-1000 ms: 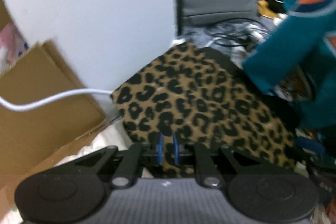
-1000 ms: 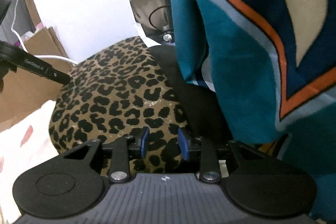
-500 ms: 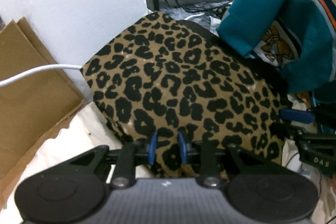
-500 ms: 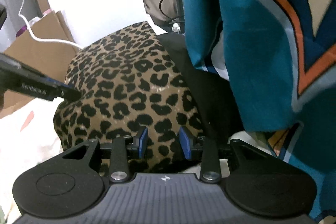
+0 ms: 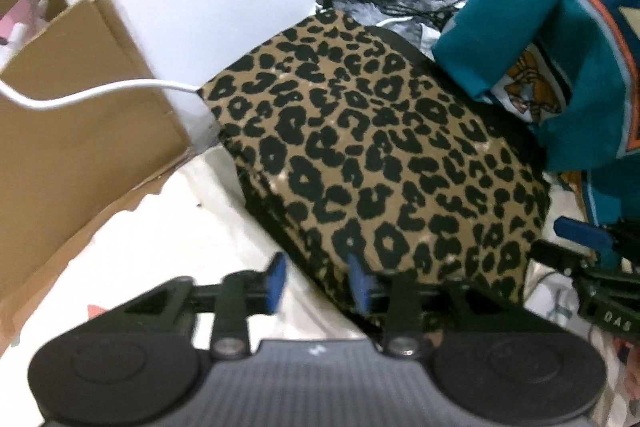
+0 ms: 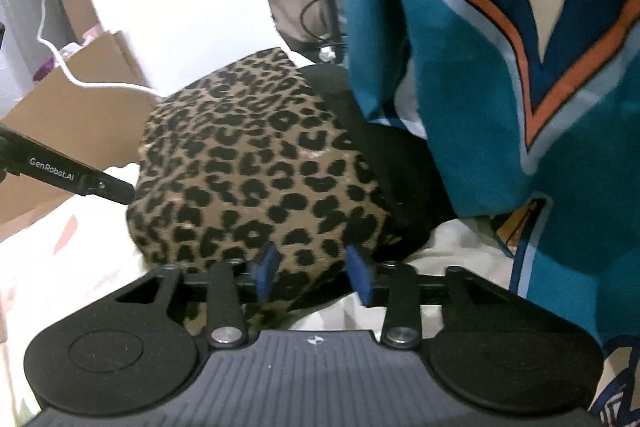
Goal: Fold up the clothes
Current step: 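Lower the folded skirt onto the bed beside the teal cloth with both grippers, then open both grippers and release the folded skirt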
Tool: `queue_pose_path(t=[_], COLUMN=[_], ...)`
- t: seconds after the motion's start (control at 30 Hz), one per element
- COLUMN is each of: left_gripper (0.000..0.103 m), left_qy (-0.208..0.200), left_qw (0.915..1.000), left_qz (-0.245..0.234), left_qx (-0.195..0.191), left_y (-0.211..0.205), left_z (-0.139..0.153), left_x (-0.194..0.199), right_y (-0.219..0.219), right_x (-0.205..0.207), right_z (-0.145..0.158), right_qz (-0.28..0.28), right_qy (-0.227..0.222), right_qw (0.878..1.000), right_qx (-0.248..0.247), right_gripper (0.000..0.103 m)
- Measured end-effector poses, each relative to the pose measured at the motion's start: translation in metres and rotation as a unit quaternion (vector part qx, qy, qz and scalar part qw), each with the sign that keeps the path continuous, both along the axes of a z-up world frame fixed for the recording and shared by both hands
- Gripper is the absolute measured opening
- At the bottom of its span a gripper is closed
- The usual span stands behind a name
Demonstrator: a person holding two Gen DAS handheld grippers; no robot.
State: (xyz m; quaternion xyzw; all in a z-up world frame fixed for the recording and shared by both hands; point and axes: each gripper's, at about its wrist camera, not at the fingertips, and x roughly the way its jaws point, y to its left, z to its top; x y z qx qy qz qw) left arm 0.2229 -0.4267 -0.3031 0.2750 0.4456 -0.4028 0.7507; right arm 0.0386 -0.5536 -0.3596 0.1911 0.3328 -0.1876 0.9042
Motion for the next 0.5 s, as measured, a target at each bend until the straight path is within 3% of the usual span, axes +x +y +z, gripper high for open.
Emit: queue_pose_path(t=[0.03,0.1,0.17,0.2,0.33,0.5], left_gripper=[0.06,0.086,0.093,0.095,0.098,0.1], left_qy=[0.0,0.0,-0.002,-0.001,0.013,-0.009], left_qw=[1.0,0.9999,0.9998,0.9998,0.999,0.9973], left_qz=[0.003,0.009,0.018,0.021,0.039,0.069], left_qx=[-0.003,-0.005,0.002,0.006,0.015,0.026], left_y=[0.004,0.011,0.016,0.018,0.03,0.051], left_z=[0.006,0.018,0.032,0.038,0.061,0.099], left_x=[-0.001,-0.003,-0.003,-0.003,-0.004,-0.01], right_y=[0.002,0.006,0.01,0.012,0.021,0.033], right_x=[-0.001,-0.001,-0.002,-0.002,0.0,0.002], right_z=[0.005,0.015,0.025,0.031,0.054,0.087], right_qz=[0.001,-0.004,-0.016,-0.023,-0.033,-0.03], right_qy=[0.0,0.002,0.003,0.007,0.031,0.061], right_qw=[1.0,1.0,1.0,1.0,0.998,0.995], right_qx=[0.002,0.005,0.01,0.018,0.053,0.074], right_gripper=[0.056,0.078,0.097,0.101,0.102,0.102])
